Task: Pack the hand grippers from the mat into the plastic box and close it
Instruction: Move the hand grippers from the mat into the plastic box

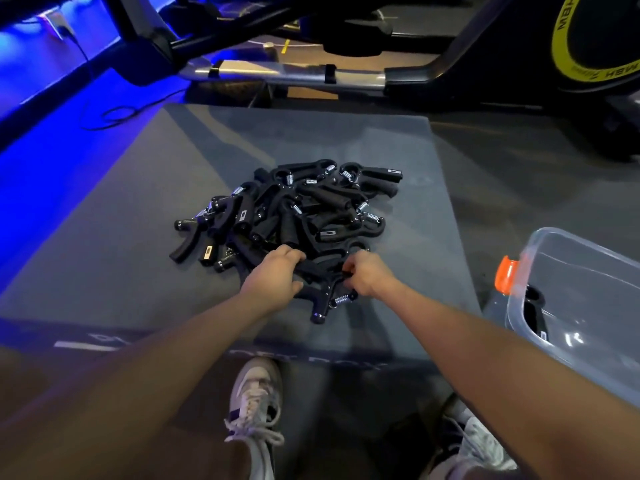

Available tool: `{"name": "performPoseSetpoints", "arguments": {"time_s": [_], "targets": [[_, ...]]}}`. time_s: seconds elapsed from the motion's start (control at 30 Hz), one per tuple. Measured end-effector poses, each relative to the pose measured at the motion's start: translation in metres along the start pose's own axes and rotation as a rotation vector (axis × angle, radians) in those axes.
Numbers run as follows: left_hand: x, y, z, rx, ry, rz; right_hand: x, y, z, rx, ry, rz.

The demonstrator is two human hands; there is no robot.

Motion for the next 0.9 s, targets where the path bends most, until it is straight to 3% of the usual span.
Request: {"name": "performPoseSetpoints", "arguments": {"time_s": [0.33,0.47,0.53,0.67,0.77,0.9], "targets": [[0.0,-0.022,-0.06,0.088,-0.04,0.03,-0.077,0.018,0.003,-0.194,0.181,-0.068],[-0.014,-0.027,-0.087,0.115,-0.127,-0.035,-0.113,0.031,0.0,-0.275,0.251,-0.102],[-0.022,-0.029,-0.105,0.096,-0.064,0.015,-0.129,0.039,-0.007,-0.281,0.235,-0.132],[-0.039,-0.03,-0.146,0.046,0.191,-0.03,-0.168,0.057,-0.024,-0.186,0.082,-0.373],[-0.047,-0.023,-0.179,0.027,0.35,-0.133,-0.196,0.072,-0.046,0.051,-0.088,-0.545],[-0.047,-0.011,-0.216,0.082,0.427,-0.241,-0.189,0.083,-0.061,0.242,-0.776,-0.548]]}}
Point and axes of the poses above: each hand's wrist, its own y-axis away from the middle knuckle, its own x-axis out of the palm, z = x × y, the point moved 3 cm from there along -y, towards the middle knuckle, and after that the axes turned 12 degrees about -x, right-handed, at the moved point
